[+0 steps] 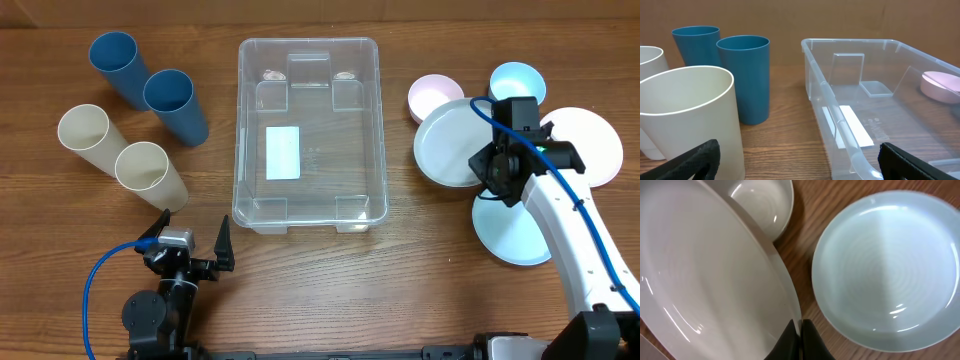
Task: Pack container
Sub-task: 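Lift the pale-green plate with the right gripper and lower it into the bin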
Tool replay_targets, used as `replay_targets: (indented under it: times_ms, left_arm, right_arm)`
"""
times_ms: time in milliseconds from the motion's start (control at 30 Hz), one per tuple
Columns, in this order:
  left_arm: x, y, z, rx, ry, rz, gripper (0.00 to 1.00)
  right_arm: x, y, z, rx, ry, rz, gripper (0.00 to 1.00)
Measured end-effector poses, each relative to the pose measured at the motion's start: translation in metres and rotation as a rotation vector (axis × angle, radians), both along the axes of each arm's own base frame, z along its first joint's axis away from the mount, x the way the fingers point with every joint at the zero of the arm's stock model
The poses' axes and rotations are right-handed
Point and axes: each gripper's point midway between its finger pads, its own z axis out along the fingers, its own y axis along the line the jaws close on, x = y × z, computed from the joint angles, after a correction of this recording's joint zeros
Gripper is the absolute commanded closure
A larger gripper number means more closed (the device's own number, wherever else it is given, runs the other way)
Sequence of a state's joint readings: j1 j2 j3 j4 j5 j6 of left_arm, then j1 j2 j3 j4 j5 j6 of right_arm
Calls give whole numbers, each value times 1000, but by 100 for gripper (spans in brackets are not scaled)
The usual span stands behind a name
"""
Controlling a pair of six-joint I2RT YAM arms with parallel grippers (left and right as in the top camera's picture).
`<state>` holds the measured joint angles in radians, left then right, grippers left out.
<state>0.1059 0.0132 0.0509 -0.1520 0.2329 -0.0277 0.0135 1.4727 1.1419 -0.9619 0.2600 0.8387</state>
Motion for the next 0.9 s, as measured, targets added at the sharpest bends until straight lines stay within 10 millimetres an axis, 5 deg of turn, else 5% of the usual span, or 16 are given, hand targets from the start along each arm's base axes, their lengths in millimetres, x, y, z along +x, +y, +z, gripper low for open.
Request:
replay_targets:
  times_ms: [100, 233, 367, 467, 633, 733, 900]
  left_arm:
    - [0, 0, 0, 0, 0, 0, 0]
    - [0, 0, 0, 0, 0, 0, 0]
    - [0, 0, 0, 0, 0, 0, 0]
    - [0, 0, 0, 0, 0, 0, 0]
    - [0, 0, 0, 0, 0, 0, 0]
    - [0, 0, 0, 0, 0, 0, 0]
    - [0, 0, 0, 0, 0, 0, 0]
  right_arm:
    - [12, -1, 21, -27, -35, 58, 96]
    - [42, 17, 75, -15, -155, 200, 96]
    - [56, 62, 129, 44, -289, 407, 96]
    - [52, 109, 152, 101, -351, 568, 96]
    - [36, 179, 143, 144, -320, 772, 96]
    - [31, 223, 118, 150, -257, 876, 96]
    - [32, 250, 65, 133, -115, 908, 96]
